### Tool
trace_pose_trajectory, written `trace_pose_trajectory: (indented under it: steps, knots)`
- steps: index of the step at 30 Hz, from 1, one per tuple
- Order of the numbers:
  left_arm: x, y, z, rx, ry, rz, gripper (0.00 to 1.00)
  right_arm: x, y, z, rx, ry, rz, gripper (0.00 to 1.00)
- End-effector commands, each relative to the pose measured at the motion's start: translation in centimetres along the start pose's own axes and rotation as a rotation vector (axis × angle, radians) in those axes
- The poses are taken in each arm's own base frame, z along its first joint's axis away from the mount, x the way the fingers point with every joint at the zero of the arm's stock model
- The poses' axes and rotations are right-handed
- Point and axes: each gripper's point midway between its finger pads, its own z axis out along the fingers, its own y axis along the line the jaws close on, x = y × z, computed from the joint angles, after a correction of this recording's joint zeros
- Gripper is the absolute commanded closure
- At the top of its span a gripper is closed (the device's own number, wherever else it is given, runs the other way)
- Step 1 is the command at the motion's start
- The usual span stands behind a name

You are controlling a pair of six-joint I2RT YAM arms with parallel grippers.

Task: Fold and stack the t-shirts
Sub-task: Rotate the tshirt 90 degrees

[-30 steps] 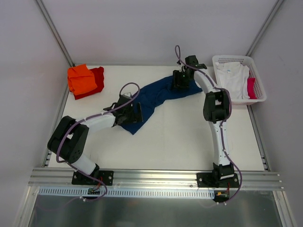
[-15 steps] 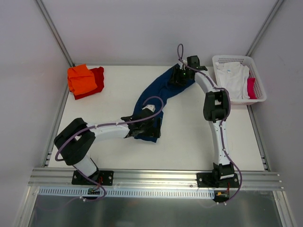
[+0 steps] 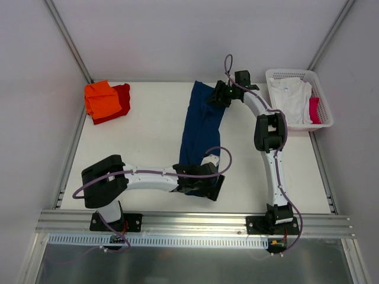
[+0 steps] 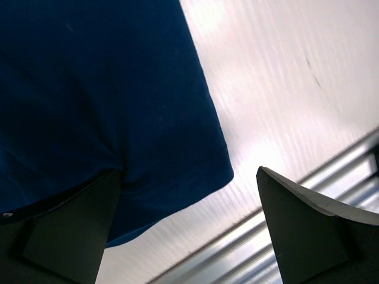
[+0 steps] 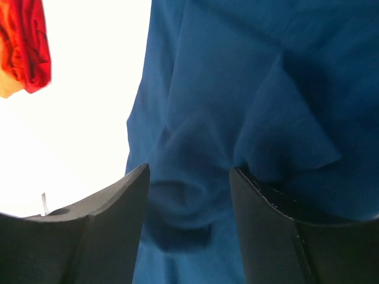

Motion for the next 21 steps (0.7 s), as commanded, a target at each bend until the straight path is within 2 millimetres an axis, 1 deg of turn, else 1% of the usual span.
trace_pose_trajectory:
  steps: [1, 3, 5, 6, 10, 14, 17, 19, 21]
  knots:
    - [7.7, 0.4, 0.1, -0.082, 0.226, 0.005, 0.01, -1.6, 1.6, -0.4, -0.073, -0.037, -0.014, 0.4]
    - [8.6, -0.8, 0.0, -0.08, 0.234, 0.027, 0.01, -1.5, 1.8, -0.2, -0.085, -0.038, -0.005, 0.4]
    - [8.9, -1.8, 0.1, -0.076, 0.236, 0.038, 0.01, -1.3, 2.0, 0.0, -0.102, -0.03, 0.004, 0.4]
    - [9.4, -2.0, 0.1, -0.082, 0.24, 0.046, 0.01, -1.3, 2.1, 0.0, -0.107, -0.03, 0.005, 0.4]
    - [9.9, -2.9, 0.3, -0.087, 0.244, 0.063, 0.01, -0.5, 2.5, 0.6, -0.122, -0.01, 0.006, 0.4]
    - [10.0, -3.8, 0.5, -0.083, 0.245, 0.079, 0.01, 0.2, 2.6, 1.1, -0.128, 0.007, 0.008, 0.4]
    - [10.0, -3.7, 0.6, -0.095, 0.243, 0.08, 0.01, 0.7, 2.8, 1.2, -0.132, 0.018, 0.0, 0.41]
    - [9.7, -3.7, 0.2, -0.1, 0.23, 0.084, 0.01, 0.6, 3.1, 0.6, -0.128, 0.01, -0.005, 0.42]
    - [8.5, -3.3, -0.2, -0.123, 0.18, 0.095, 0.01, 0.2, 3.7, -0.1, -0.127, -0.009, -0.028, 0.42]
